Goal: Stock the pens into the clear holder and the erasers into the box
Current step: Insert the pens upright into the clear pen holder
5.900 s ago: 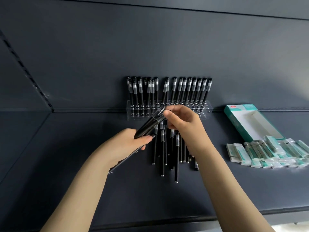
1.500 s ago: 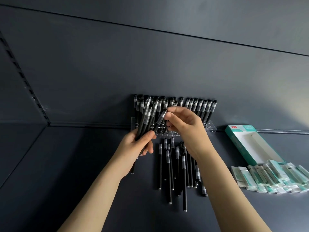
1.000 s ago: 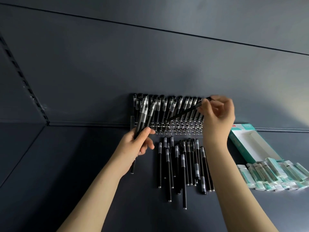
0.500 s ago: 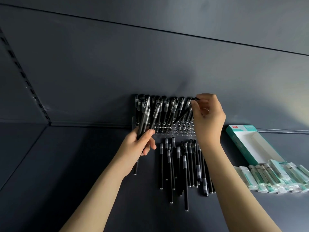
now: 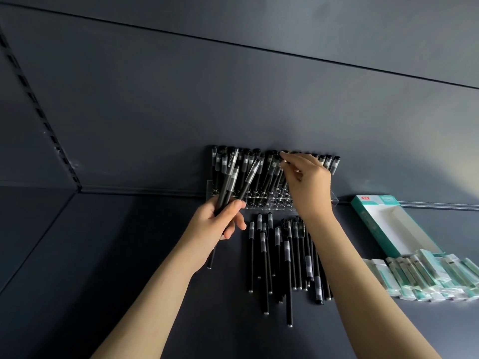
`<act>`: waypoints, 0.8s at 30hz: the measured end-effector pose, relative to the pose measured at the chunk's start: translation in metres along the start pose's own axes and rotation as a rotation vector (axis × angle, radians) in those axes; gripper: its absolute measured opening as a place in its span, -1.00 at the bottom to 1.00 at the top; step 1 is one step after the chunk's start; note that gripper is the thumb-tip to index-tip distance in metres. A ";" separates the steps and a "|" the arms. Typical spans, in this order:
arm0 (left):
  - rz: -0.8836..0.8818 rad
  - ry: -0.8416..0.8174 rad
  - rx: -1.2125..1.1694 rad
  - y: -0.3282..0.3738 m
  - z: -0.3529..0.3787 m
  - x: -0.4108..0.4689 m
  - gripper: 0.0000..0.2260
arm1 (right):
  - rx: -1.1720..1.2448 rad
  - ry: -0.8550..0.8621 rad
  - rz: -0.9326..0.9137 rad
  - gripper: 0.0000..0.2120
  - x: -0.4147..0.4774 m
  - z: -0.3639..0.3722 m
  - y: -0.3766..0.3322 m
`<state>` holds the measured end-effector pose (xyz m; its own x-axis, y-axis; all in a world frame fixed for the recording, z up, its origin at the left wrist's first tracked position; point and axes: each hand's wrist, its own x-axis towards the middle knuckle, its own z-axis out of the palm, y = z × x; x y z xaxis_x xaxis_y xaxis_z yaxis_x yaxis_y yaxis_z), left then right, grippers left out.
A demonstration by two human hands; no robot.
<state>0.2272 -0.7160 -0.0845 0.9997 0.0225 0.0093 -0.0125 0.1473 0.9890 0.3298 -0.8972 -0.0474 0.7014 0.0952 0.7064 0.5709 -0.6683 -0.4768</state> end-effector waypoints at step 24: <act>-0.046 -0.119 0.054 -0.004 0.010 -0.008 -0.77 | 1.016 0.059 0.618 -0.84 -0.026 -0.035 -0.032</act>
<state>0.2199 -0.7264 -0.0867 0.9947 -0.1005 -0.0220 0.0313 0.0921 0.9953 0.2785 -0.9036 -0.0319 0.9710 -0.0895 0.2216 0.2385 0.3043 -0.9222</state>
